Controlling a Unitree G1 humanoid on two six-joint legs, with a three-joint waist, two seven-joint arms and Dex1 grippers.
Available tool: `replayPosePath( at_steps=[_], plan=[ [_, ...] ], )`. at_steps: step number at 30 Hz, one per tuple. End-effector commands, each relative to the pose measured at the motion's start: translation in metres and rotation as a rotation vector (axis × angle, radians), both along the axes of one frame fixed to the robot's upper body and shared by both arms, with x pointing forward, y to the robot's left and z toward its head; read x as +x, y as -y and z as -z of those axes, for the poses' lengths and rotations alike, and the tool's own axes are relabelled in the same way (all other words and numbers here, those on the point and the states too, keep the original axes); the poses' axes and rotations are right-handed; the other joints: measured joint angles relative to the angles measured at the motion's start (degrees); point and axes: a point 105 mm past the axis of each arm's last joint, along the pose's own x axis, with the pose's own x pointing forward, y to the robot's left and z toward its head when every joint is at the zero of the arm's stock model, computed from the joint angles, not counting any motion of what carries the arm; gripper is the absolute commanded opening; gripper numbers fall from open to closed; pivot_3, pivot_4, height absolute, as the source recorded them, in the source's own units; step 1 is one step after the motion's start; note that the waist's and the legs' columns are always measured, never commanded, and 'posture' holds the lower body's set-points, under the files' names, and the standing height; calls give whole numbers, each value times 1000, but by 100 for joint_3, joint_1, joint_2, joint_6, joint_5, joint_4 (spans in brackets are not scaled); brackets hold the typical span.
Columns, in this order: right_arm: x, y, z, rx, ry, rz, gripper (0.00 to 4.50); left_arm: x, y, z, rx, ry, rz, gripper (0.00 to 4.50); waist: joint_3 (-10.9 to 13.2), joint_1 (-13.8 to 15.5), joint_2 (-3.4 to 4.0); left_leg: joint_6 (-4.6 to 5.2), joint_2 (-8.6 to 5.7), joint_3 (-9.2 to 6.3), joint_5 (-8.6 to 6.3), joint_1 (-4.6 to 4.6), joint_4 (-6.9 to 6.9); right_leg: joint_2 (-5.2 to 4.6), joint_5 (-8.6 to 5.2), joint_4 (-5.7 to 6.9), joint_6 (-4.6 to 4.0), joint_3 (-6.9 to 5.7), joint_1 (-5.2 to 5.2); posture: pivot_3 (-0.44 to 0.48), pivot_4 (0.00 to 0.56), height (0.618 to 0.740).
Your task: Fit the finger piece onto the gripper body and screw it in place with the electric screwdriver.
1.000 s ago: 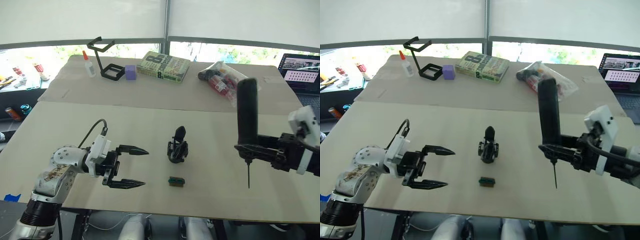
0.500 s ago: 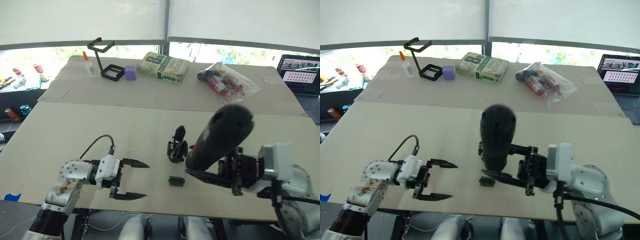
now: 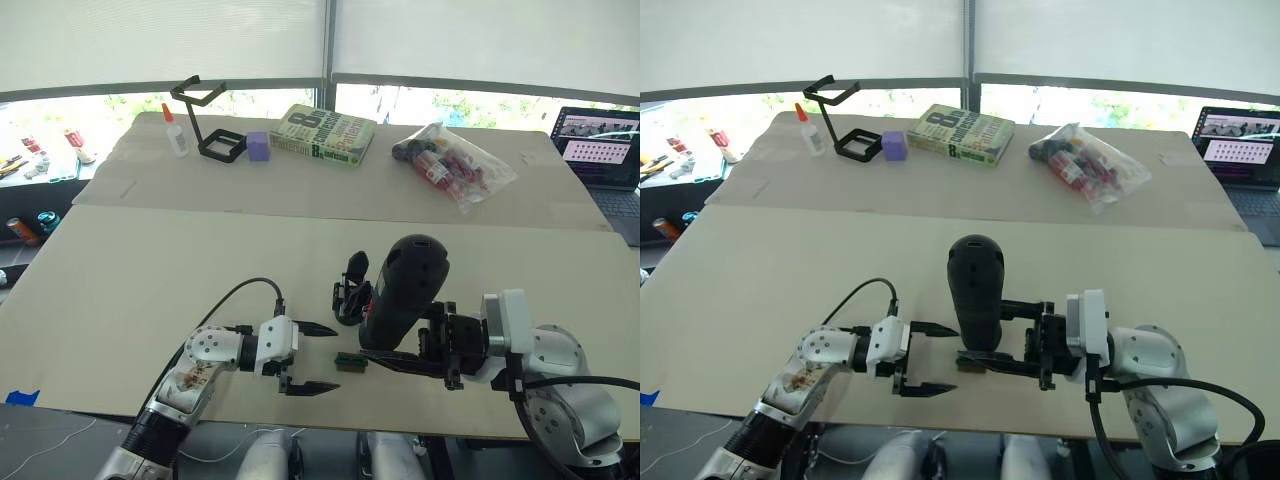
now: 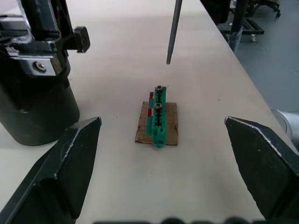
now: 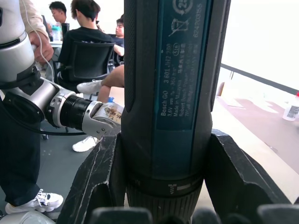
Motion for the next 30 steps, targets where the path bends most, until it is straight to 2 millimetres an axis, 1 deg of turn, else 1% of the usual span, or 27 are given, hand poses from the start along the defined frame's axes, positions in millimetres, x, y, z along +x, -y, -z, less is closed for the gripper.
replayPosePath(
  at_steps=[1,4,9,17,23,30],
  plan=[
    [-3,-2,-12,28,72,-16,1929,-4,10,1,9,-14,41,4500,0,5,0,0,0,-1,0,0,0,0,0,0,0,0,0,0,150,740],
    [-3,-4,-12,30,71,-6,1929,-2,17,3,8,-26,29,4500,0,14,0,3,-1,0,-2,-2,1,-2,0,-1,0,0,0,0,150,740],
    [-1,-5,-9,20,67,6,1929,-4,20,10,35,-67,45,4500,0,11,0,6,-2,-1,-3,-3,1,-4,0,0,0,-1,0,0,150,740],
    [6,0,-6,7,66,46,1929,-6,27,13,38,-77,39,4500,0,23,0,9,-4,-1,-5,0,1,-9,0,-1,0,-1,3,0,150,740],
    [5,-1,-3,7,55,35,1929,-6,30,14,39,-70,34,4500,-1,38,1,13,-7,-1,-7,0,1,-13,0,-1,1,-2,5,0,150,740],
    [3,2,-3,5,50,38,1929,-10,31,15,47,-68,38,4500,-1,44,1,16,-8,-1,-9,1,1,-16,0,-1,1,-3,6,0,150,740]
  ],
)
